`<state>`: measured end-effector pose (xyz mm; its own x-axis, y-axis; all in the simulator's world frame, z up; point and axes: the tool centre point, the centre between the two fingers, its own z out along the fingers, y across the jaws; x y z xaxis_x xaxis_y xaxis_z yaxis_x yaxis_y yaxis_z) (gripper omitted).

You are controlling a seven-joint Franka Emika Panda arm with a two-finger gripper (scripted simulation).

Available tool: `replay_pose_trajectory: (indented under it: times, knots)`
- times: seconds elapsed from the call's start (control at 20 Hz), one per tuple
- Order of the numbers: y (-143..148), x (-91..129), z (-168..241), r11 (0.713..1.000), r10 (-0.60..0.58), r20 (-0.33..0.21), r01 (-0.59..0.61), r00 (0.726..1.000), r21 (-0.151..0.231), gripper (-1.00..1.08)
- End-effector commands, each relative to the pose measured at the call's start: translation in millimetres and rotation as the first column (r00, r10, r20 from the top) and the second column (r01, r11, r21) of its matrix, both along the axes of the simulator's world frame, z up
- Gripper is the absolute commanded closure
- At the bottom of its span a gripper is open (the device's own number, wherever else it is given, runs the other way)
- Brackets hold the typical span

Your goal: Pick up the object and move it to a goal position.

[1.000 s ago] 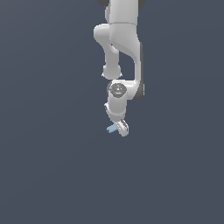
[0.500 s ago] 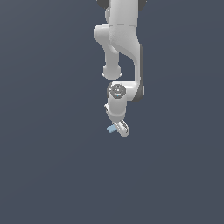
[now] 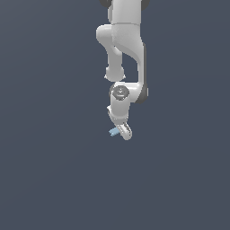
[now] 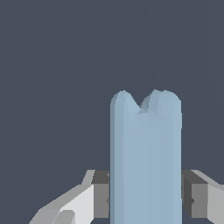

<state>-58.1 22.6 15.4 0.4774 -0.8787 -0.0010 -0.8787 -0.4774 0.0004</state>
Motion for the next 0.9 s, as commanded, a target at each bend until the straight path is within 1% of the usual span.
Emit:
replay_pose_trajectory:
  times: [0.0, 0.2, 0.4, 0.85]
  knots:
    - [-3.5, 1.1, 7.6, 1.000, 0.000, 0.001, 0.000, 1.000, 0.000, 1.08]
    - [-13.1, 3.1, 27.9, 1.000, -0.001, 0.001, 0.001, 1.000, 0.000, 1.08]
    - [-27.0, 6.1, 57.2, 1.000, -0.001, 0.001, 0.001, 1.000, 0.001, 1.08]
    - [-70.5, 16.0, 148.5, 1.000, -0.003, 0.000, 0.003, 1.000, 0.000, 1.08]
